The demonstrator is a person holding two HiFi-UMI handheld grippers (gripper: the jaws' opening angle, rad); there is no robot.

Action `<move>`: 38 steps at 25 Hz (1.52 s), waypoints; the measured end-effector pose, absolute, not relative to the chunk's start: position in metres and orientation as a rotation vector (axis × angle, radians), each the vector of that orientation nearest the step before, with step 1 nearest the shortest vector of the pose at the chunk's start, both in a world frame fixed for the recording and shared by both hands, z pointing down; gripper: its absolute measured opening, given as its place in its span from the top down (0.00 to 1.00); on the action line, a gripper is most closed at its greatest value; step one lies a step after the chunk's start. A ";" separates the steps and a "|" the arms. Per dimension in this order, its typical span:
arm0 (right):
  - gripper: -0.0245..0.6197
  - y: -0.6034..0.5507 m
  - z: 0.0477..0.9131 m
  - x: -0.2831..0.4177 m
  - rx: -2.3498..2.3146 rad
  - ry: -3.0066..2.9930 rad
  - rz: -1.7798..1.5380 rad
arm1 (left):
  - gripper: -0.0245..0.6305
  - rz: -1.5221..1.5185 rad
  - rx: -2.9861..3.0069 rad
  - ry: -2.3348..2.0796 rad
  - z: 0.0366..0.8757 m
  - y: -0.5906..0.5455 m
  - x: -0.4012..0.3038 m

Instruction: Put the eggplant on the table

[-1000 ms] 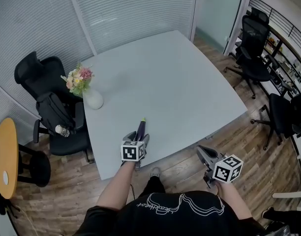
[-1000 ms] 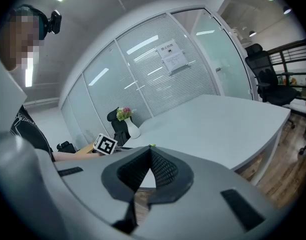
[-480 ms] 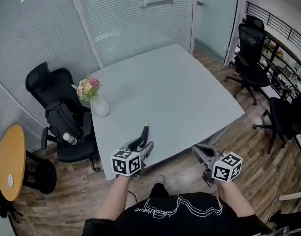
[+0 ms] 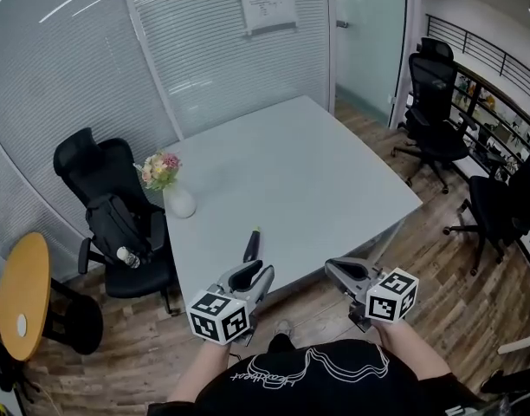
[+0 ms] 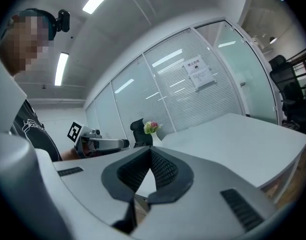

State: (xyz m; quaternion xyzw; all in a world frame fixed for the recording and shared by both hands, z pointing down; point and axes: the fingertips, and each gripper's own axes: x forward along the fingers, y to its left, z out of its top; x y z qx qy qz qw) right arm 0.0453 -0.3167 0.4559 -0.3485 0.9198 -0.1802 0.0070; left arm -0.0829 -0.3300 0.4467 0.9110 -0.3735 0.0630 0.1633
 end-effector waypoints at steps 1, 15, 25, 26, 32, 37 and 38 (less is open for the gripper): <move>0.95 -0.315 0.454 0.044 -1.084 2.882 -0.553 | 0.79 0.165 2.593 -1.062 0.443 -0.325 -0.081; 0.95 -0.281 0.443 0.037 -0.989 2.943 -0.490 | 0.94 0.135 2.657 -1.193 0.422 -0.286 -0.076; 0.95 -0.264 0.443 0.044 -0.916 2.962 -0.475 | 0.94 0.131 2.661 -1.212 0.418 -0.263 -0.057; 0.95 -0.262 0.442 0.044 -0.911 2.963 -0.469 | 0.94 0.134 2.662 -1.216 0.417 -0.260 -0.056; 0.95 -0.250 0.445 0.056 -0.905 2.980 -0.441 | 0.94 0.131 2.659 -1.245 0.420 -0.242 -0.048; 0.95 -0.244 0.443 0.058 -0.910 2.974 -0.440 | 0.94 0.112 2.655 -1.254 0.418 -0.234 -0.047; 0.95 -0.243 0.442 0.058 -0.909 2.973 -0.441 | 0.94 0.110 2.654 -1.258 0.417 -0.232 -0.048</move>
